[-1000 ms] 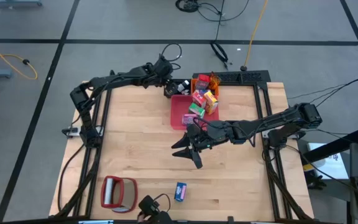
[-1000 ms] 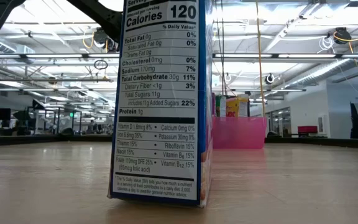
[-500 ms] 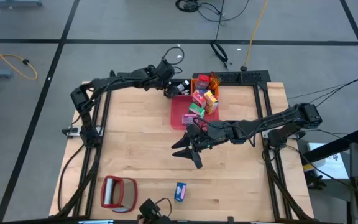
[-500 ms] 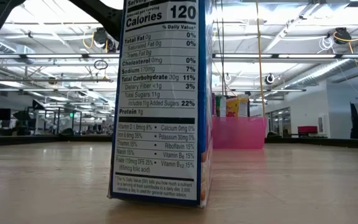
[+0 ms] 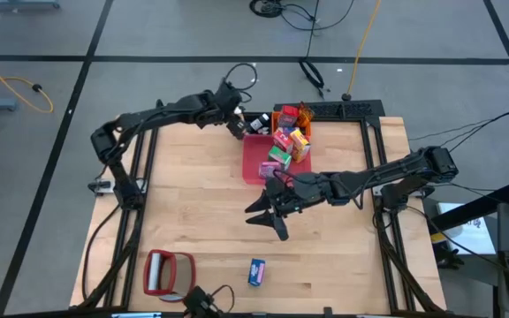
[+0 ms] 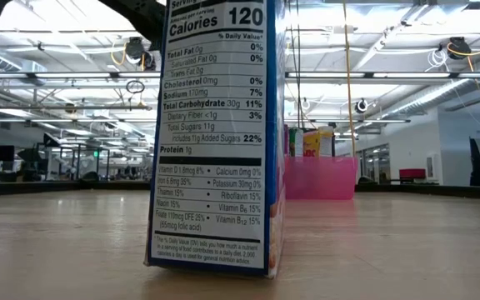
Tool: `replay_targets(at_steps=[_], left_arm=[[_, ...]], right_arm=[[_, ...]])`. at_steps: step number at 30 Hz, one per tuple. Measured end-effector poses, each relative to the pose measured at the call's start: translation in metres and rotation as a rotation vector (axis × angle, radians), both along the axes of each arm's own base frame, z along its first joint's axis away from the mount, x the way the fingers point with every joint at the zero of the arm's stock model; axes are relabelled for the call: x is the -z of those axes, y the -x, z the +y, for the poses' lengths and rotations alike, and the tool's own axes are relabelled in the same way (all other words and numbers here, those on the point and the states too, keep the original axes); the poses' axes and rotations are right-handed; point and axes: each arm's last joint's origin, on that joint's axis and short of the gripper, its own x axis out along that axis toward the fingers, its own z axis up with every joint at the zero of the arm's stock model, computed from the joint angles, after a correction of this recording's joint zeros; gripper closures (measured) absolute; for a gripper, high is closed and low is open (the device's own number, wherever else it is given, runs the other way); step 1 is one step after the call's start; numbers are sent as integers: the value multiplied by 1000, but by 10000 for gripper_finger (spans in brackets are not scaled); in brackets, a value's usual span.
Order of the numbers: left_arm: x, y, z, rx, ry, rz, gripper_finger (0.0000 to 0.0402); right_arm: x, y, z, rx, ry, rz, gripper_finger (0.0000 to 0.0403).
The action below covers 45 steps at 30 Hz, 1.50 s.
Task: Pick & Place Kitchen Items
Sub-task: Put the blue cereal box into the pink bin
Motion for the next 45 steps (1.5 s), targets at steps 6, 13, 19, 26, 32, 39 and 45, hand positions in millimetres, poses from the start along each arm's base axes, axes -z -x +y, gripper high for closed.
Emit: replay_targets(at_steps=[6,13,19,26,32,39,45], left_arm=[[-17,13,-19,-27,71,-20,156],[-24,17,-50,39,218,-2,156],[-27,10,-86,87,266,18,156],[-28,-4,-135,165,306,-1,156],[-27,-11,-184,269,369,-1,156],[-27,-12,-232,344,408,-4,156],[-27,-8,-269,383,470,-16,156]], right_arm=[[3,1,2,-4,-4,29,248],[10,8,22,-109,60,93,248],[20,19,44,-200,87,194,248],[35,33,63,-262,124,300,248],[65,45,76,-273,111,290,248],[95,61,83,-168,144,170,248],[117,57,90,-154,169,180,248]])
